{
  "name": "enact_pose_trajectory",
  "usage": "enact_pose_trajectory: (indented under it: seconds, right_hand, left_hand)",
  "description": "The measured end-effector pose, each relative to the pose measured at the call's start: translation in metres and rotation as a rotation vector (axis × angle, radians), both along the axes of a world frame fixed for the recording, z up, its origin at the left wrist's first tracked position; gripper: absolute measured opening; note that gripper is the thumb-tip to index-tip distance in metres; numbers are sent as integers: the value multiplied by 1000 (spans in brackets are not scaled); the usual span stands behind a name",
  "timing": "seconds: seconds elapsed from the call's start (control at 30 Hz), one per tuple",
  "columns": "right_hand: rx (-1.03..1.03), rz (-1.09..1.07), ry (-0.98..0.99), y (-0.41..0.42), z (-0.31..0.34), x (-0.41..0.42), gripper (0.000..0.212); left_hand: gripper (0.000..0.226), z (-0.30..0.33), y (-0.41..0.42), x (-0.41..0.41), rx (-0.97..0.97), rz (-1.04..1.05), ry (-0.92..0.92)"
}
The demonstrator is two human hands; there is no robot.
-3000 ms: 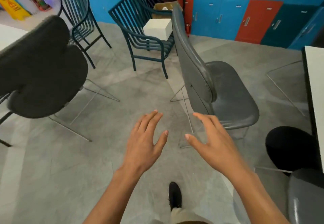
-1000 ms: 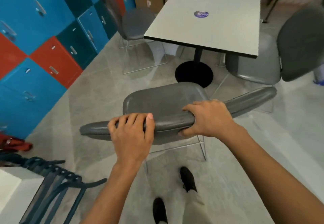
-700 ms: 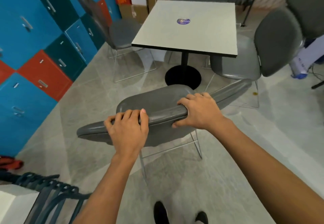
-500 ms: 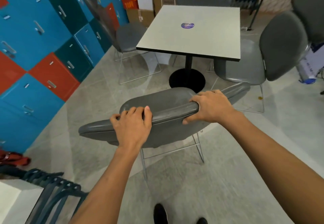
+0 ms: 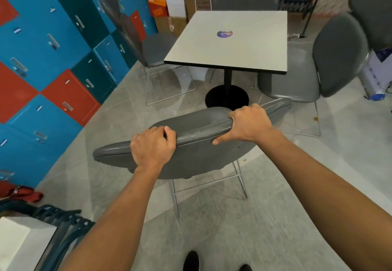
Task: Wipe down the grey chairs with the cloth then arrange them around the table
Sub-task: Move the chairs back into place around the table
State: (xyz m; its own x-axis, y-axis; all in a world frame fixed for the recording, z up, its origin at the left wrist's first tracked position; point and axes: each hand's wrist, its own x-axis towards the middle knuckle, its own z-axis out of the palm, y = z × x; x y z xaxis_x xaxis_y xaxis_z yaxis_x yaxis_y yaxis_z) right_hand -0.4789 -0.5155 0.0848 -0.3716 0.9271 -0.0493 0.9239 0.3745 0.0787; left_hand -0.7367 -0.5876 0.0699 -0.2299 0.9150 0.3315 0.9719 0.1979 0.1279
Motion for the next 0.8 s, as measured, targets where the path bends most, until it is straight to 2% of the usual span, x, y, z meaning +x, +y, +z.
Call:
enact_pose_trajectory:
  seconds: [0.27,0.53,0.8]
  right_hand:
    - [-21,-71,5,-11,6,-15,100]
    - [-17,-205,44,-54,5,-60,96]
    - [21,-294,84,-92,-7,-95,82]
  left_hand:
    - [44,2,3,-18,47,-91,44]
    - [41,1,8,-74,52,-256,33]
    - [44,-7,17,-118,91,-371,36]
